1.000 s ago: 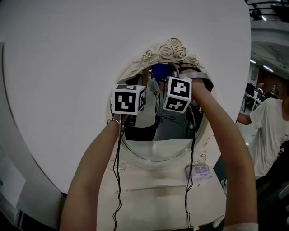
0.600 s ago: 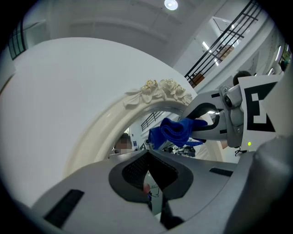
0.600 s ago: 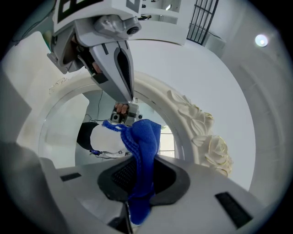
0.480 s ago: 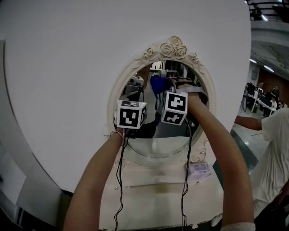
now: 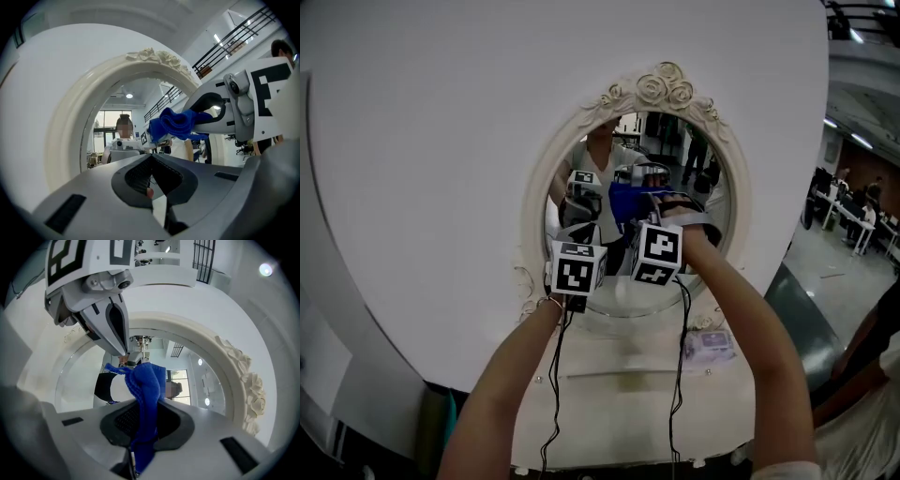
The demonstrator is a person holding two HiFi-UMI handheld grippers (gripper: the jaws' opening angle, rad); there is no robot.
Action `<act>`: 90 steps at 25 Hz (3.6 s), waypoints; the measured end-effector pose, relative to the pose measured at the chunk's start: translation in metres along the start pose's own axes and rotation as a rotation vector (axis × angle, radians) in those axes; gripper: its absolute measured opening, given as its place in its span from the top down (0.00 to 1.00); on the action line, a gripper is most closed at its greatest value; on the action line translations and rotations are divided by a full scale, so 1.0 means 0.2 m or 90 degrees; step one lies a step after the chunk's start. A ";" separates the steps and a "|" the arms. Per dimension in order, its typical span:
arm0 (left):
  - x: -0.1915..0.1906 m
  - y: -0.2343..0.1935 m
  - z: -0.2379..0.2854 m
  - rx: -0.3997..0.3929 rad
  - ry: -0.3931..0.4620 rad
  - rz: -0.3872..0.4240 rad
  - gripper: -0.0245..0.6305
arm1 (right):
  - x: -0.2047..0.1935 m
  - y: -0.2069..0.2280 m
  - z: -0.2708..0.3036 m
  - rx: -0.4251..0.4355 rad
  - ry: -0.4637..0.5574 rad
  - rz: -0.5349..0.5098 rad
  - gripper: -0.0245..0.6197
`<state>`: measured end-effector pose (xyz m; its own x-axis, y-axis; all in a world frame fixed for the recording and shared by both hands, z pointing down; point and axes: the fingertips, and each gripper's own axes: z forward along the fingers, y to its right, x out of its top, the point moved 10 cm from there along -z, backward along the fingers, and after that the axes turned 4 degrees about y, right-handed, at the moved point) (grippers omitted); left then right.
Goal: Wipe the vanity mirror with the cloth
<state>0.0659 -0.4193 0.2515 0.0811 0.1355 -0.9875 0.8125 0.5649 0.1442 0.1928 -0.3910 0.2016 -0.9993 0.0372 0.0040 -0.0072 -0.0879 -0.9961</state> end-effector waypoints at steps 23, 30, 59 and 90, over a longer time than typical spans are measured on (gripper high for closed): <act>-0.81 0.12 -0.15 -0.001 -0.139 -0.048 0.96 | 0.02 -0.92 0.09 0.173 0.003 0.088 0.86; -1.01 0.20 -0.21 -0.024 -0.173 -0.049 0.96 | 0.02 -1.17 0.12 0.219 -0.003 0.101 0.86; -1.23 0.18 -0.30 0.015 -0.194 -0.089 0.96 | 0.04 -1.50 0.17 0.321 -0.037 0.139 0.86; 0.71 0.39 0.13 -0.042 0.143 0.066 0.96 | -0.42 0.46 -0.25 -0.109 -0.046 0.056 0.86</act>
<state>0.1564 -0.3764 0.1207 0.0266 0.3686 -0.9292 0.7668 0.5889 0.2556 0.2779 -0.3521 0.1049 -0.9959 -0.0351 -0.0839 0.0808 0.0824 -0.9933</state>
